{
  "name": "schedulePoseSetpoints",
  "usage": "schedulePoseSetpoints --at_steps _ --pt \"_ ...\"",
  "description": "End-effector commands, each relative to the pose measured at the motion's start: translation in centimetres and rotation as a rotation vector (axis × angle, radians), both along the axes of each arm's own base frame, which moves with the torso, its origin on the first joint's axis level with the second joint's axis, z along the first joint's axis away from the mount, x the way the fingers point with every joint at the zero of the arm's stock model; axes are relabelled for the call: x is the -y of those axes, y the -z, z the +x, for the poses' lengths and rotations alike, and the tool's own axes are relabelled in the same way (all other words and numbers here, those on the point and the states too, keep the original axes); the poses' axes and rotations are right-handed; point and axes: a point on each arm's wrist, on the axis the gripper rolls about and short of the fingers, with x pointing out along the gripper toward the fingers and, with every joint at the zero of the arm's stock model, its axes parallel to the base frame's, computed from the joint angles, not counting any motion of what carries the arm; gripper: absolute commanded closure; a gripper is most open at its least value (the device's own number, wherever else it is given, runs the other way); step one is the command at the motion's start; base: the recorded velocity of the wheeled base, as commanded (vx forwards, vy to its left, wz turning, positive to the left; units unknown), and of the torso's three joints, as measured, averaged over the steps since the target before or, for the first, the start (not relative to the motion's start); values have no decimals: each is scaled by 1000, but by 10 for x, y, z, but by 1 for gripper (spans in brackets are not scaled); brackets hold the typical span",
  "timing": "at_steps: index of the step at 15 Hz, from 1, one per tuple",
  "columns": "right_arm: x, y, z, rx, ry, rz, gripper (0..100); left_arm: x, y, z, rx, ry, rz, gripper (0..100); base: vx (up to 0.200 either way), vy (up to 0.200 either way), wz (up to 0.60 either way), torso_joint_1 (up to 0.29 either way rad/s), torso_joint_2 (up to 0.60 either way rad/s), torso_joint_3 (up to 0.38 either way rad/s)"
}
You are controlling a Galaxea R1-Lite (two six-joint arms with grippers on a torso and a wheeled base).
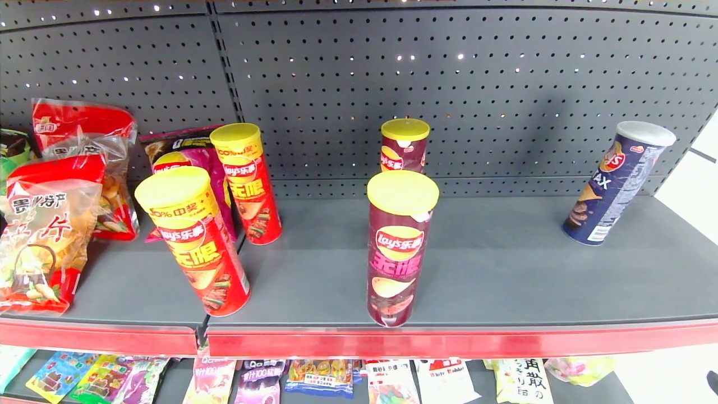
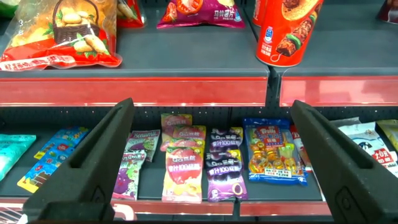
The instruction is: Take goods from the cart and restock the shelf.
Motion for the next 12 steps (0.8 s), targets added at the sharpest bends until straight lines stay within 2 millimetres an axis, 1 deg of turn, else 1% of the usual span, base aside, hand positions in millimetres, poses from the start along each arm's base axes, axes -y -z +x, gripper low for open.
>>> schedulePoseSetpoints --at_steps 1,2,3,4,9,12 --pt "1 37 -33 135 77 8 0 0 0 0 -1 -1 0 0 0 0 0 0 0 0" --pt "1 48 -36 149 78 7 0 0 0 0 -1 -1 0 0 0 0 0 0 0 0" --pt "1 68 -36 156 80 10 0 0 0 0 0 -1 0 0 0 0 0 0 0 0" --pt "2 73 -34 152 115 7 0 0 0 0 -1 -1 0 0 0 0 0 0 0 0" --pt "3 72 -34 159 183 1 0 0 0 0 -1 -1 0 0 0 0 0 0 0 0" --pt "1 74 -33 159 89 57 0 0 0 0 -1 -1 0 0 0 0 0 0 0 0"
